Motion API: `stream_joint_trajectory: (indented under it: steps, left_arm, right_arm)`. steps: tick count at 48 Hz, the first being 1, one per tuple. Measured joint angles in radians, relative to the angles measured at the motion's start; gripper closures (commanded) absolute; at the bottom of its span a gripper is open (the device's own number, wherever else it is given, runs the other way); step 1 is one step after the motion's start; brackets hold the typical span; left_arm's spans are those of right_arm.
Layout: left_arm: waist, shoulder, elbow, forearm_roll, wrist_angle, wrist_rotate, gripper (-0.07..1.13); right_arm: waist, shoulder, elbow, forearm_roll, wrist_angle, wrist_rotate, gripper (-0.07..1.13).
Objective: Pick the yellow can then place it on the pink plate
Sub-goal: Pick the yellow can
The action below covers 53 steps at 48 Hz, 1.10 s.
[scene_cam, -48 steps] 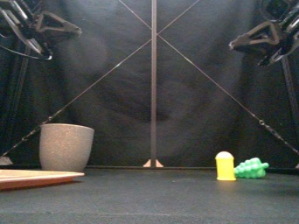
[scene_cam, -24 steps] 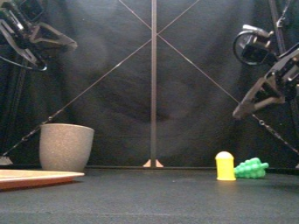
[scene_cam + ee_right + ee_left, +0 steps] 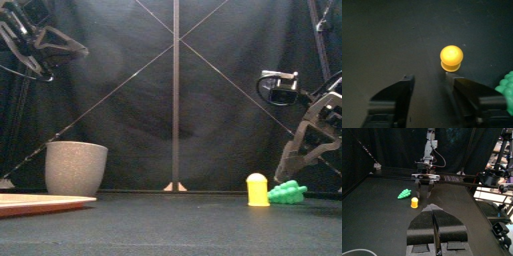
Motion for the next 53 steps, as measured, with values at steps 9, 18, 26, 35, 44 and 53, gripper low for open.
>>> stream_joint_trajectory:
  steps: [9, 18, 26, 35, 44, 53]
  left_arm:
    - [0.000, 0.002, -0.005, 0.000, -0.003, 0.000, 1.04]
    - [0.002, 0.000, -0.006, 0.000, -0.012, 0.000, 1.04]
    - [0.003, 0.000, -0.006, 0.000, -0.018, 0.000, 1.04]
    - [0.002, 0.002, -0.006, 0.000, -0.020, 0.000, 1.04]
    - [0.000, 0.000, -0.008, 0.000, -0.020, 0.000, 1.04]
    - [0.000, 0.000, -0.008, 0.000, -0.020, 0.000, 1.04]
  right_arm:
    - [-0.026, 0.034, -0.012, 0.005, 0.003, -0.006, 0.05]
    - [-0.069, 0.077, -0.049, -0.029, 0.002, -0.014, 0.05]
    - [-0.127, 0.130, -0.092, -0.094, 0.005, -0.008, 0.05]
    - [-0.143, 0.170, -0.118, -0.129, 0.028, -0.002, 0.08]
    - [-0.143, 0.183, -0.130, -0.129, 0.054, 0.002, 0.19]
    - [-0.143, 0.183, -0.140, -0.130, 0.055, 0.000, 0.31]
